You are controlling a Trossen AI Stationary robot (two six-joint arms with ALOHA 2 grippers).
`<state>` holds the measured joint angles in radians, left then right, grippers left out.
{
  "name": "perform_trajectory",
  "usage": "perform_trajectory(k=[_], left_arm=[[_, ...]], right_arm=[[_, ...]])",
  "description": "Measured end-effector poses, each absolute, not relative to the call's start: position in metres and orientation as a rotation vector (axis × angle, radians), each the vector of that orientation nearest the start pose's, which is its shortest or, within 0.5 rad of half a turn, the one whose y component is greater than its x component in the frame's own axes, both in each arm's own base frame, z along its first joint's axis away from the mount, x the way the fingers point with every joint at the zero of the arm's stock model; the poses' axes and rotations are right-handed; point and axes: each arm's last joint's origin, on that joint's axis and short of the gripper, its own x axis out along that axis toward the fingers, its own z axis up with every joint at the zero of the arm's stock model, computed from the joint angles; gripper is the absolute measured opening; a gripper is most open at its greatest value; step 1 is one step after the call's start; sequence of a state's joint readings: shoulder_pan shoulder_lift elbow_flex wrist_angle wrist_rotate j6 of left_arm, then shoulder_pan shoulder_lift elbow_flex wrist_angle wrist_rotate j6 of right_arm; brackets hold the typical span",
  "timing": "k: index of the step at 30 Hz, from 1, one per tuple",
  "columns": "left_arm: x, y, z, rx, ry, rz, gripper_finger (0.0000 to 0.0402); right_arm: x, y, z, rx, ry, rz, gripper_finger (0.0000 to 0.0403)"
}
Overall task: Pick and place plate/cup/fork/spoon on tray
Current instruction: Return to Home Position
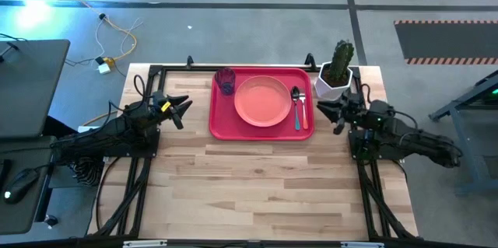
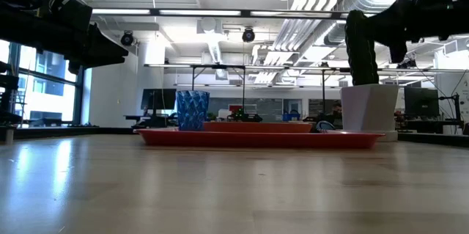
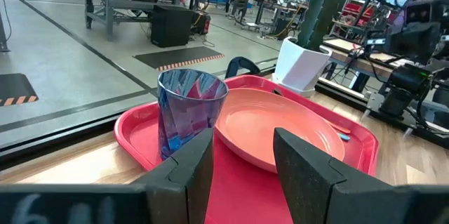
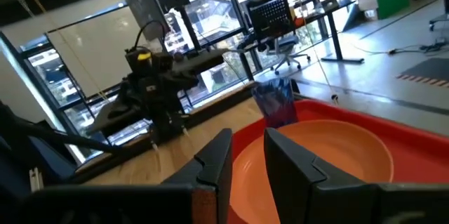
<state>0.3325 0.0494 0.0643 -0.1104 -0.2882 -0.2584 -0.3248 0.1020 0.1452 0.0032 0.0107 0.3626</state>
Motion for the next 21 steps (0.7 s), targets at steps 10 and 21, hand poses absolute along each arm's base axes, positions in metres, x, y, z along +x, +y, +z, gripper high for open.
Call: perform_trajectory(k=[10, 21], left_arm=[[0.088, 0.039, 0.171, -0.252, 0.016, 0.629, 0.0138], [0.088, 0.039, 0.171, -0.252, 0.016, 0.629, 0.0138]], right_arm=[[0.097, -0.032, 0.174, 0.418, -0.055, -0.314, 0.0075], [0.098, -0.034, 0.159, 0.472, 0.011, -0.356, 0.0075]])
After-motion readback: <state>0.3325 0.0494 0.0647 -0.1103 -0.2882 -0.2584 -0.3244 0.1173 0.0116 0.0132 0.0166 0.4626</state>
